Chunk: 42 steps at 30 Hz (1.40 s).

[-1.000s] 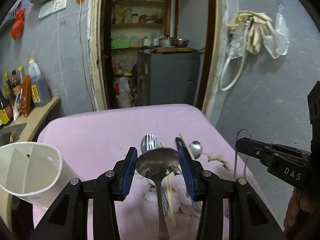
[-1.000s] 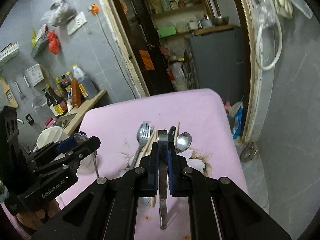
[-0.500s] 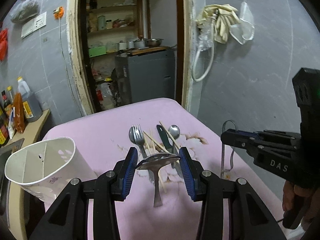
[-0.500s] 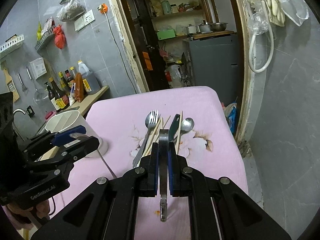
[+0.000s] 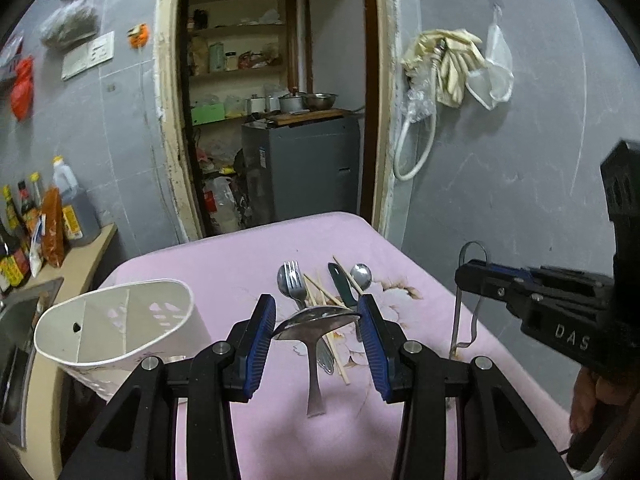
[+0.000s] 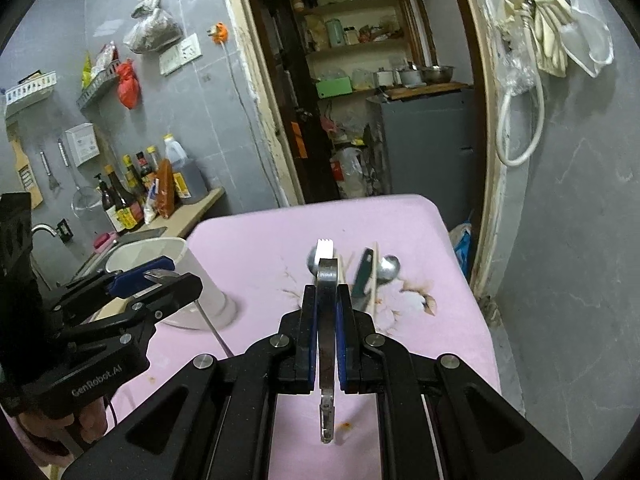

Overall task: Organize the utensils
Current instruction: 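Close the left gripper on the spoon and lift it, then carry the spoon over the white caddy and release it inside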

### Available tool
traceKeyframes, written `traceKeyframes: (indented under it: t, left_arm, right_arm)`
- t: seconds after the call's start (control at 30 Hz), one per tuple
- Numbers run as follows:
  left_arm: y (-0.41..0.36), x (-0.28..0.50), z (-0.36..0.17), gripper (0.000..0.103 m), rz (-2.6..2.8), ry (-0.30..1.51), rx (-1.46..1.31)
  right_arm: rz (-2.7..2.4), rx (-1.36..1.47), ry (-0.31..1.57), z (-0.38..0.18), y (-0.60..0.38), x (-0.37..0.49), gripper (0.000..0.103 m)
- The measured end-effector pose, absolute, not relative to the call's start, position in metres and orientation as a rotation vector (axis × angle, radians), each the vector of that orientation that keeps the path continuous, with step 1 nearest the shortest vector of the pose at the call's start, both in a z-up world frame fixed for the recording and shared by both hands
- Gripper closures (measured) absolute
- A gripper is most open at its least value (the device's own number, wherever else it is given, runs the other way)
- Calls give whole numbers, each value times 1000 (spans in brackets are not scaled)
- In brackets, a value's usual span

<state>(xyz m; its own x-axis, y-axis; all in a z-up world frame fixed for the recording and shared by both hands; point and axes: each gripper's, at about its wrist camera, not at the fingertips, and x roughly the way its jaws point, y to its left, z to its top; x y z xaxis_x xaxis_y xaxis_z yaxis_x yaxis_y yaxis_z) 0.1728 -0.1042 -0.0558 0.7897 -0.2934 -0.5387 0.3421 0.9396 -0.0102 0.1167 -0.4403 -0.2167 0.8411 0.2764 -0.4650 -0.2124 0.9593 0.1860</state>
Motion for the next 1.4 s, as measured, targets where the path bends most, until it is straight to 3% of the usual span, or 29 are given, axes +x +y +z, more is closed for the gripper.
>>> traceKeyframes:
  t: [0.53, 0.77, 1.1, 1.4]
  left_arm:
    - [11, 180, 42, 63, -197, 475, -131]
    - [72, 188, 67, 63, -68, 402, -141]
    - [130, 221, 29, 63, 0, 392, -227]
    - [130, 242, -25, 63, -28, 451, -212]
  right_arm:
    - [517, 147, 219, -118, -359, 132, 96]
    - [608, 128, 136, -103, -300, 153, 96]
    - [598, 56, 140, -140, -254, 180, 96]
    - [570, 38, 212, -181, -244, 201, 96]
